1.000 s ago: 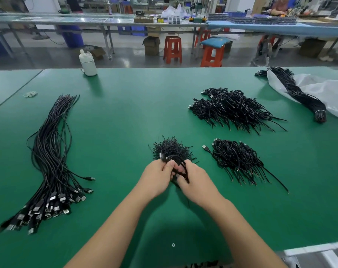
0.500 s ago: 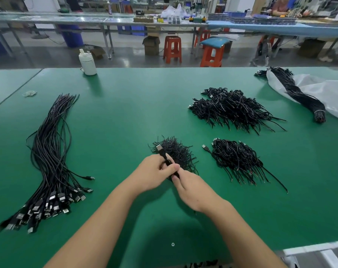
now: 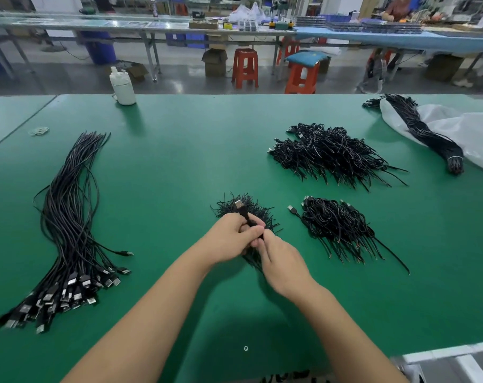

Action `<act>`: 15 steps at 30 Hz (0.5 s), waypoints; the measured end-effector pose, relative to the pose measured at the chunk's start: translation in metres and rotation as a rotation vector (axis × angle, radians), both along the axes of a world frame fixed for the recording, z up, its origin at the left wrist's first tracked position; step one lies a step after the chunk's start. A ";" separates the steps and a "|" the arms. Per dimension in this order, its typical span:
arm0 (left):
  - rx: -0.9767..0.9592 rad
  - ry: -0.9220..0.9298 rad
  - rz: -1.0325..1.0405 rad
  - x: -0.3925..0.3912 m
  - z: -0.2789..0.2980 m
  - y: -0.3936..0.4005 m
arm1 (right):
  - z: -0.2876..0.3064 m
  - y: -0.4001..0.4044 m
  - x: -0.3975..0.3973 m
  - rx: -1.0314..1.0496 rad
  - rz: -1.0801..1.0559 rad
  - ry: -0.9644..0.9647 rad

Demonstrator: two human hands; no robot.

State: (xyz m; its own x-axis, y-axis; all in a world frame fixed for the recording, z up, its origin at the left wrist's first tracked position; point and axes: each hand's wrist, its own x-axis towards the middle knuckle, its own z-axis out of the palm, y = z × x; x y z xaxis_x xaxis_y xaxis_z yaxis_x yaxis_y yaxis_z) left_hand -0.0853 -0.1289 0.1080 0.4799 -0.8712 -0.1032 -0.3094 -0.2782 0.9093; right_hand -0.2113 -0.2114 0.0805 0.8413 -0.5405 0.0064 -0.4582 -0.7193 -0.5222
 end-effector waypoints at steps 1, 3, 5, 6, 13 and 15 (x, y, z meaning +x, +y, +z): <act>-0.029 0.097 -0.033 -0.001 -0.001 0.001 | -0.001 -0.005 -0.003 0.015 -0.015 0.006; 0.025 0.004 -0.057 0.000 -0.012 0.001 | -0.005 -0.018 -0.011 0.108 -0.081 -0.008; 0.181 -0.383 -0.084 -0.003 -0.029 0.000 | -0.010 -0.031 -0.019 0.216 -0.176 -0.042; 0.248 -0.543 -0.115 -0.007 -0.037 0.001 | -0.013 -0.037 -0.023 0.260 -0.225 -0.056; 0.156 -0.906 -0.219 -0.042 -0.073 -0.021 | -0.027 -0.057 -0.040 0.339 -0.372 -0.045; 0.136 -0.948 -0.252 -0.051 -0.076 -0.033 | -0.029 -0.058 -0.042 0.347 -0.376 -0.033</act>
State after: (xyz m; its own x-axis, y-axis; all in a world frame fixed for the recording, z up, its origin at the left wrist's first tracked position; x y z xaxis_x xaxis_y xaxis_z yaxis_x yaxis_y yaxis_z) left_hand -0.1361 -0.1616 0.0325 0.2175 -0.9685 0.1212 -0.9574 -0.1875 0.2198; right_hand -0.2536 -0.2695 0.0517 0.5908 -0.7807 -0.2039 -0.6313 -0.2900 -0.7193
